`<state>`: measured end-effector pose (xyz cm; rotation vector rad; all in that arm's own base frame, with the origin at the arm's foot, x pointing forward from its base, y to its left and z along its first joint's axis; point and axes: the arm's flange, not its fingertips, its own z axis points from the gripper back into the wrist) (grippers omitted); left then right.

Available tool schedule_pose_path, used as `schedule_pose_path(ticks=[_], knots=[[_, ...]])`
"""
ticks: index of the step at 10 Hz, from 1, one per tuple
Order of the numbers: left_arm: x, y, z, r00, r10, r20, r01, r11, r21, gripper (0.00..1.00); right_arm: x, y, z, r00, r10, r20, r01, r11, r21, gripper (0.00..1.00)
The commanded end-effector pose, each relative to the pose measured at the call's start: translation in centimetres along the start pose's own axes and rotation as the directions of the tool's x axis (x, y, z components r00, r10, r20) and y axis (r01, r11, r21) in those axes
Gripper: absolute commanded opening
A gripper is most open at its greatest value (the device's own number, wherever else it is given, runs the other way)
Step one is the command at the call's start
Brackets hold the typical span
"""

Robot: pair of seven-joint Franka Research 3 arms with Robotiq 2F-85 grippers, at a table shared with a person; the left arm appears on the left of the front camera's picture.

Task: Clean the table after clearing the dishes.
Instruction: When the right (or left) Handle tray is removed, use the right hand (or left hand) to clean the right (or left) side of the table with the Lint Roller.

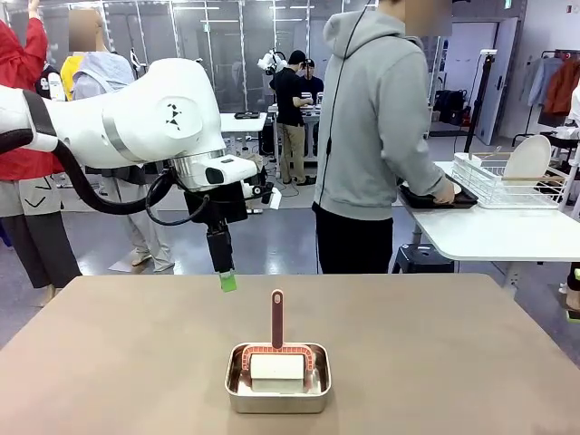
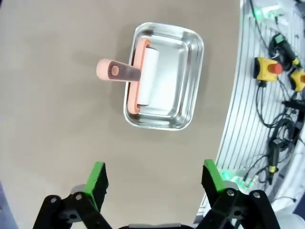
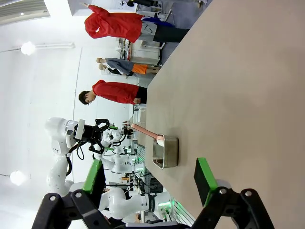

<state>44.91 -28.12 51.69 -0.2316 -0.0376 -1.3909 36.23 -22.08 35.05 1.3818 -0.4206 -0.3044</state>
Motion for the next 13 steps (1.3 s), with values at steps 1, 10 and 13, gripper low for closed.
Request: schedule_pose_path(ticks=[1, 10, 13], knots=[[-0.2, -0.1, -0.1, 0.999, 0.040, 0.029, -0.039, 0.999, -0.016, 1.00, -0.3, 0.4, 0.1, 1.000, -0.009, -0.011, 0.009, 1.000, -0.003, 0.95], [7.9, 2.8, -3.9, 0.978, -0.129, -0.165, 0.150, 0.981, 0.122, 1.00, -0.3, 0.4, 0.1, 1.000, -0.009, -0.011, 0.009, 1.000, -0.003, 0.95], [9.7, 4.0, -6.0, 0.975, -0.132, -0.176, 0.151, 0.983, 0.101, 1.00, -0.3, 0.4, 0.1, 1.000, -0.009, -0.011, 0.009, 1.000, -0.003, 0.95]])
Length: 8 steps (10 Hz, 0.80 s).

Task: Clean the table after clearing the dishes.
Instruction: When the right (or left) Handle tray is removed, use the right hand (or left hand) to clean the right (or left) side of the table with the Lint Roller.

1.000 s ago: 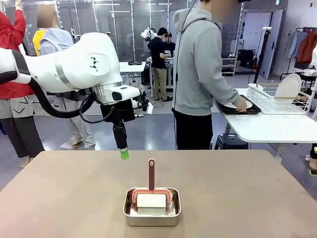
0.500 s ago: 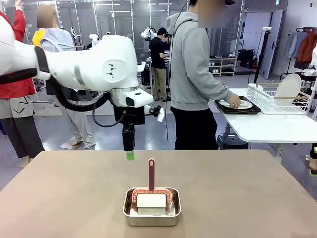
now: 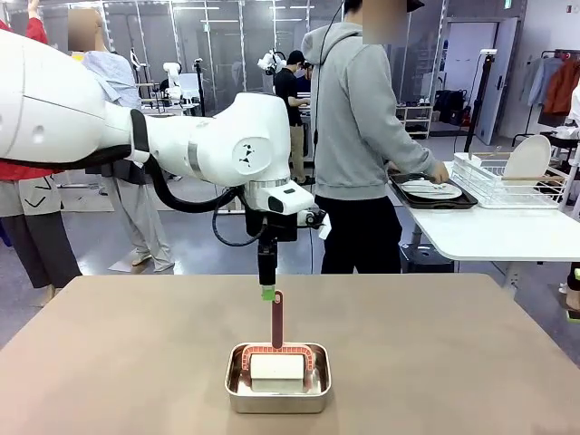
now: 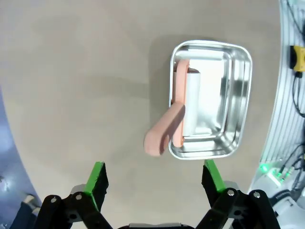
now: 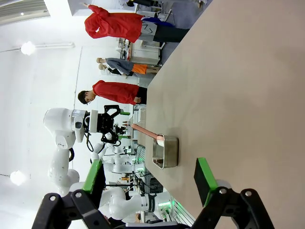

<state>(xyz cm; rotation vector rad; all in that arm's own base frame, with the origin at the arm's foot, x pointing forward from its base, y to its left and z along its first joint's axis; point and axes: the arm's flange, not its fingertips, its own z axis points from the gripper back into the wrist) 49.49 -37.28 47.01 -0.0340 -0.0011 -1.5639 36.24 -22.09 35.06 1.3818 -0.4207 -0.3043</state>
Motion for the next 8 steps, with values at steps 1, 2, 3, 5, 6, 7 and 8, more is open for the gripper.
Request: schedule_pose_path(ticks=[1, 2, 3, 5, 6, 7, 8], knots=[[1.2, 0.6, -1.0, 1.000, 0.013, -0.018, -0.014, 1.000, -0.027, 1.00, -0.3, 0.4, 0.1, 1.000, -0.009, -0.011, 0.009, 1.000, -0.003, 0.95], [1.7, 0.6, -1.9, 1.000, -0.002, -0.014, 0.000, 0.997, -0.078, 1.00, -0.3, 0.4, 0.1, 1.000, -0.009, -0.011, 0.009, 1.000, -0.003, 0.95], [1.9, 0.7, -2.7, 1.000, -0.015, 0.001, 0.015, 0.994, -0.111, 1.00, -0.3, 0.4, 0.1, 1.000, -0.009, -0.011, 0.009, 1.000, -0.003, 0.95], [2.0, 0.6, -4.5, 1.000, -0.019, -0.003, 0.019, 0.988, -0.151, 1.00, -0.3, 0.4, 0.1, 1.000, -0.009, -0.011, 0.009, 1.000, -0.003, 0.95], [2.2, 0.5, -5.6, 1.000, -0.019, -0.024, 0.015, 0.984, -0.177, 1.00, -0.3, 0.4, 0.1, 1.000, -0.009, -0.011, 0.009, 1.000, -0.003, 0.95], [2.4, 0.4, -5.9, 0.999, -0.023, -0.029, 0.018, 0.984, -0.178, 1.00, -0.3, 0.4, 0.1, 1.000, -0.009, -0.011, 0.009, 1.000, -0.003, 0.95], [2.4, 0.4, -5.8, 0.999, -0.021, -0.042, 0.013, 0.984, -0.178, 0.56, -0.3, 0.4, 0.1, 1.000, -0.009, -0.011, 0.009, 1.000, -0.003, 0.95]])
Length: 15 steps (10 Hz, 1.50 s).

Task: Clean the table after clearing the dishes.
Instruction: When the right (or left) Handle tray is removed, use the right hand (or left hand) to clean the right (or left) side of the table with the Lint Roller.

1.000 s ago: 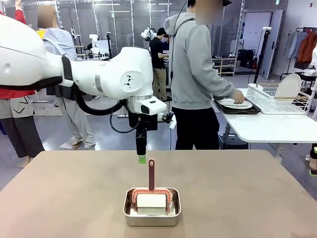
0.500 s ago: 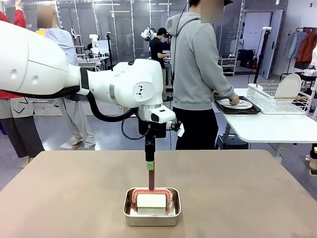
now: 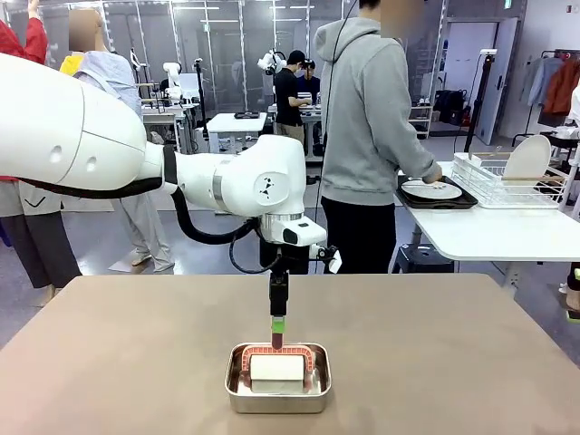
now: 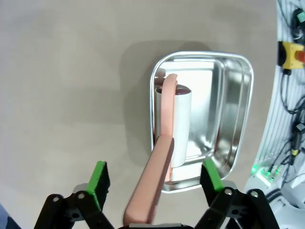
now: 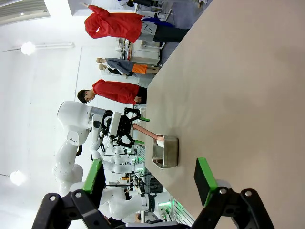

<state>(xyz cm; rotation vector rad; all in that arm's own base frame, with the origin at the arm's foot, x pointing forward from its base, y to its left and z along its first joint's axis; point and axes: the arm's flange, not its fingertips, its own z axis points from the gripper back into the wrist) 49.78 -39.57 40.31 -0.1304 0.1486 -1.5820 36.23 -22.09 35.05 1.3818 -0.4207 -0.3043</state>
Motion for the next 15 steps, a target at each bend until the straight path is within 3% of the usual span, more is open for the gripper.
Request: schedule_pose_path(ticks=[1, 2, 4, 5, 7, 8, 9, 10, 11, 12, 13, 14, 15], knots=[[0.4, -0.2, 1.1, 1.000, -0.002, -0.012, 0.002, 1.000, -0.023, 0.42, -0.3, 0.4, 0.1, 1.000, -0.009, -0.011, 0.009, 1.000, -0.003, 0.95], [0.5, -0.3, 1.1, 1.000, -0.010, 0.007, 0.010, 0.999, -0.030, 0.00, -0.3, 0.4, 0.1, 1.000, -0.009, -0.011, 0.009, 1.000, -0.003, 0.95], [0.6, -0.2, 1.0, 1.000, 0.000, -0.010, 0.000, 0.999, -0.040, 0.00, -0.3, 0.4, 0.1, 1.000, -0.009, -0.011, 0.009, 1.000, -0.003, 0.95], [0.5, -0.3, 1.2, 1.000, 0.005, -0.007, -0.005, 0.999, -0.038, 0.15, -0.3, 0.4, 0.1, 1.000, -0.009, -0.011, 0.009, 1.000, -0.003, 0.95], [0.5, -0.3, 1.6, 1.000, 0.011, -0.009, -0.012, 0.999, -0.039, 0.00, -0.3, 0.4, 0.1, 1.000, -0.009, -0.011, 0.009, 1.000, -0.003, 0.95], [0.5, -0.3, 1.7, 1.000, 0.017, -0.008, -0.017, 0.999, -0.045, 0.00, -0.3, 0.4, 0.1, 1.000, -0.009, -0.011, 0.009, 1.000, -0.003, 0.95], [0.1, -0.4, 2.3, 0.999, 0.053, -0.007, -0.053, 0.997, -0.055, 0.00, -0.3, 0.4, 0.1, 1.000, -0.009, -0.011, 0.009, 1.000, -0.003, 0.95], [-0.9, -1.1, 4.2, 0.982, 0.188, 0.003, -0.187, 0.977, -0.100, 0.00, -0.3, 0.4, 0.1, 1.000, -0.009, -0.011, 0.009, 1.000, -0.003, 0.95], [-3.5, -3.2, 8.6, 0.945, 0.311, 0.100, -0.306, 0.950, -0.066, 0.00, -0.3, 0.4, 0.1, 1.000, -0.009, -0.011, 0.009, 1.000, -0.003, 0.95], [-8.0, -4.9, 12.2, 0.857, 0.479, 0.192, -0.473, 0.878, -0.079, 0.00, -0.3, 0.4, 0.1, 1.000, -0.009, -0.011, 0.009, 1.000, -0.003, 0.95], [-14.1, -4.8, 13.1, 0.669, 0.708, 0.228, -0.697, 0.703, -0.139, 0.00, -0.3, 0.4, 0.1, 1.000, -0.009, -0.011, 0.009, 1.000, -0.003, 0.95], [-19.7, -4.0, 11.3, 0.431, 0.875, 0.219, -0.804, 0.483, -0.346, 0.00, -0.3, 0.4, 0.1, 1.000, -0.009, -0.011, 0.009, 1.000, -0.003, 0.95], [-24.5, -3.9, 8.1, 0.137, 0.982, 0.132, -0.863, 0.184, -0.471, 0.00, -0.3, 0.4, 0.1, 1.000, -0.009, -0.011, 0.009, 1.000, -0.003, 0.95]])
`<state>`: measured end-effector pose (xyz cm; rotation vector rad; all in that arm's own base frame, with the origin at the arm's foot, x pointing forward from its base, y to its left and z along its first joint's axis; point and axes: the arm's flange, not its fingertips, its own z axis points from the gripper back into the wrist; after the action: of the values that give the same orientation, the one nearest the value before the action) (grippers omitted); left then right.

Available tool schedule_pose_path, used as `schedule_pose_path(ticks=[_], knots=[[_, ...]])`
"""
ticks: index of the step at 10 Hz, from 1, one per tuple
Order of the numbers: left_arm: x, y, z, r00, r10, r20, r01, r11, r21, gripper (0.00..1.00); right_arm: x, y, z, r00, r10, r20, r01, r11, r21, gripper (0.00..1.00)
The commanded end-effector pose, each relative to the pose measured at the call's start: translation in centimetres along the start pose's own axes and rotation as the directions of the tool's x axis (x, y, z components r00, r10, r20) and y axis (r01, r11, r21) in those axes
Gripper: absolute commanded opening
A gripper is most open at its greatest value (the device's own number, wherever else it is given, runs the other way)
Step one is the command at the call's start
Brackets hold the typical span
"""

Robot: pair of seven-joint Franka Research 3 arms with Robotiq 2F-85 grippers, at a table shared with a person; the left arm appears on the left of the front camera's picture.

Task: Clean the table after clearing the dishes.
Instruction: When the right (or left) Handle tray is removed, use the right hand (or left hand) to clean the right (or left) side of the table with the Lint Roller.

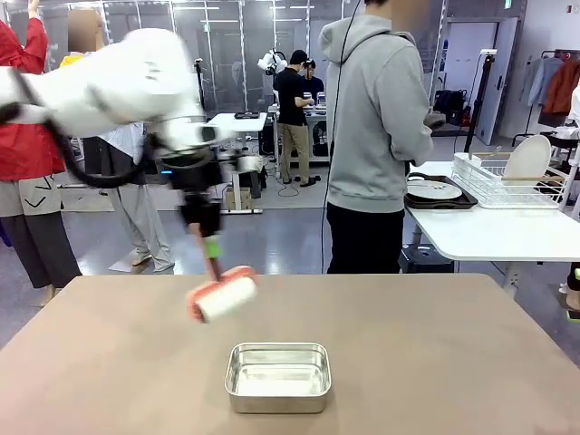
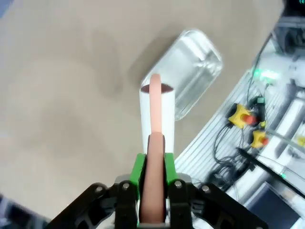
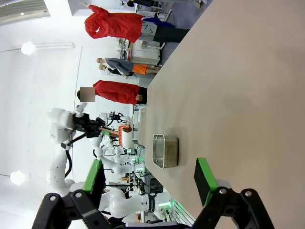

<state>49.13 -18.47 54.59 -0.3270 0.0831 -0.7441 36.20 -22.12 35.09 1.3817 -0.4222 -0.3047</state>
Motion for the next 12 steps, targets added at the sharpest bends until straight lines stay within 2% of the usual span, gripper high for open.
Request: schedule_pose_path(ticks=[1, 2, 3, 4, 9, 10, 11, 12], knots=[[-5.5, 5.0, -6.7, 0.790, 0.602, 0.120, -0.549, 0.780, -0.300, 0.00, -0.3, 0.4, 0.0, 1.000, -0.010, -0.012, 0.010, 1.000, -0.003, 0.95], [-6.8, 6.0, -8.6, 0.763, 0.622, 0.175, -0.543, 0.764, -0.348, 0.00, -0.3, 0.4, 0.0, 1.000, -0.010, -0.012, 0.010, 1.000, -0.003, 0.95], [-7.9, 7.1, -9.4, 0.738, 0.626, 0.250, -0.545, 0.772, -0.327, 0.00, -0.3, 0.4, 0.0, 1.000, -0.010, -0.012, 0.010, 1.000, -0.003, 0.95], [-7.5, 8.0, -5.1, 0.949, 0.316, 0.018, -0.311, 0.942, -0.125, 0.00, -0.3, 0.4, 0.0, 1.000, -0.010, -0.012, 0.010, 1.000, -0.003, 0.95], [-7.5, 8.0, -5.1, 0.949, 0.316, 0.018, -0.311, 0.942, -0.125, 0.00, -0.3, 0.4, 0.0, 1.000, -0.010, -0.012, 0.010, 1.000, -0.003, 0.95], [-7.1, 7.6, -5.1, 0.942, 0.335, 0.030, -0.329, 0.936, -0.124, 0.21, -0.3, 0.4, 0.0, 1.000, -0.010, -0.012, 0.010, 1.000, -0.003, 0.95], [-4.9, 9.1, -4.1, 0.890, 0.431, 0.150, -0.391, 0.889, -0.238, 0.21, -0.3, 0.4, 0.0, 1.000, -0.010, -0.012, 0.010, 1.000, -0.003, 0.95], [-4.5, 10.7, -4.3, 0.821, 0.506, 0.265, -0.443, 0.857, -0.264, 0.21, -0.3, 0.4, 0.0, 1.000, -0.010, -0.012, 0.010, 1.000, -0.003, 0.95]])
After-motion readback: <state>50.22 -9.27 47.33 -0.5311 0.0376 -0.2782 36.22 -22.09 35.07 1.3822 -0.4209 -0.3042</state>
